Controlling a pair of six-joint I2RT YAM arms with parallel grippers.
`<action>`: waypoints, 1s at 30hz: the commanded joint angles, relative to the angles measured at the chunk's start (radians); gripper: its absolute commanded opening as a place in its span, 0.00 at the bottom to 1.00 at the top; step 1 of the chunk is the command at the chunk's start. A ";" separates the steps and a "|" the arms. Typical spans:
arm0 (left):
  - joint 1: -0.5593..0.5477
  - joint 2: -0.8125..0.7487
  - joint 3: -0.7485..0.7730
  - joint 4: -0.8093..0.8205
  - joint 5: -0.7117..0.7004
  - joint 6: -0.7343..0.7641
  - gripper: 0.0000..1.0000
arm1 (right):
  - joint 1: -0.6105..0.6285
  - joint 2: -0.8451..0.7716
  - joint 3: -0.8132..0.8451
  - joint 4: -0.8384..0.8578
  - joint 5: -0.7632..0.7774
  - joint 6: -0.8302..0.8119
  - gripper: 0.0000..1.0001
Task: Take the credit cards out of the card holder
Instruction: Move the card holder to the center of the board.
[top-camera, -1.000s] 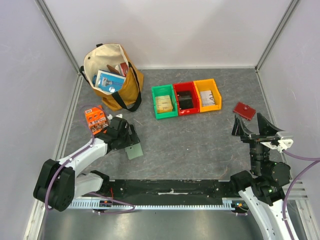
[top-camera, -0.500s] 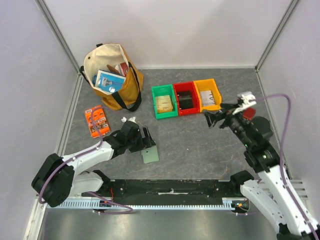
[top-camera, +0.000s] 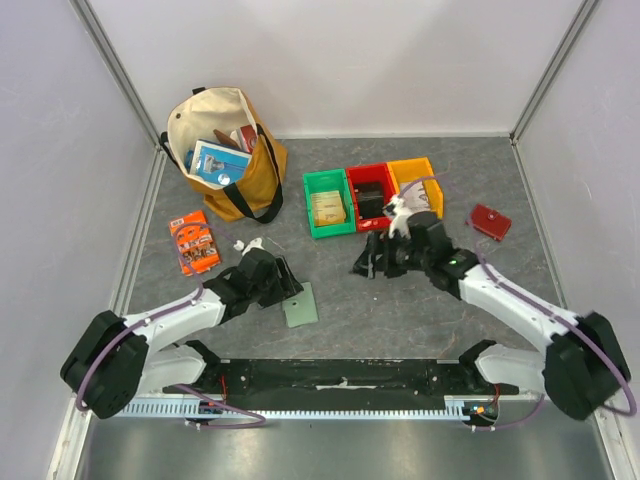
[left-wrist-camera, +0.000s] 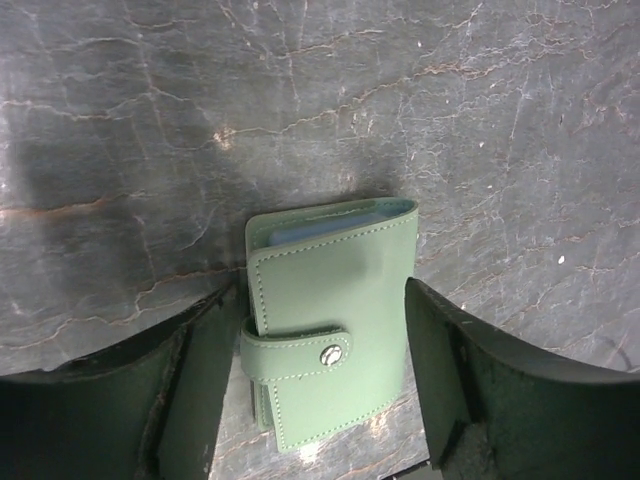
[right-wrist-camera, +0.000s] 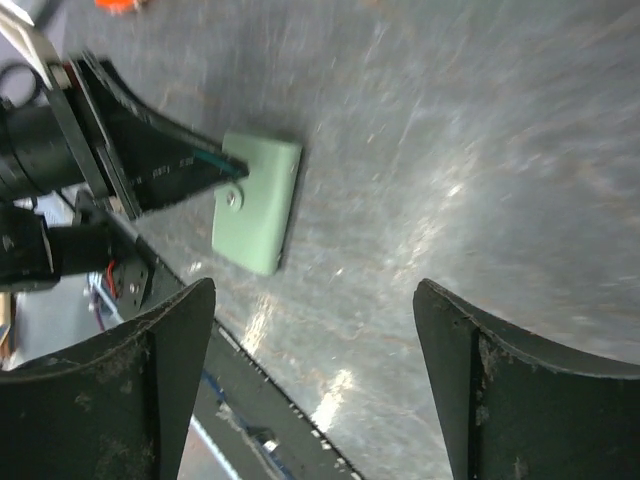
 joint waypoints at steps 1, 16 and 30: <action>-0.003 0.033 -0.029 0.077 0.021 -0.056 0.71 | 0.141 0.123 -0.047 0.144 0.042 0.181 0.83; -0.004 0.043 -0.103 0.236 0.135 -0.181 0.52 | 0.340 0.502 -0.009 0.316 0.070 0.301 0.61; -0.021 0.017 -0.117 0.253 0.153 -0.184 0.52 | 0.351 0.519 -0.004 0.306 0.130 0.197 0.06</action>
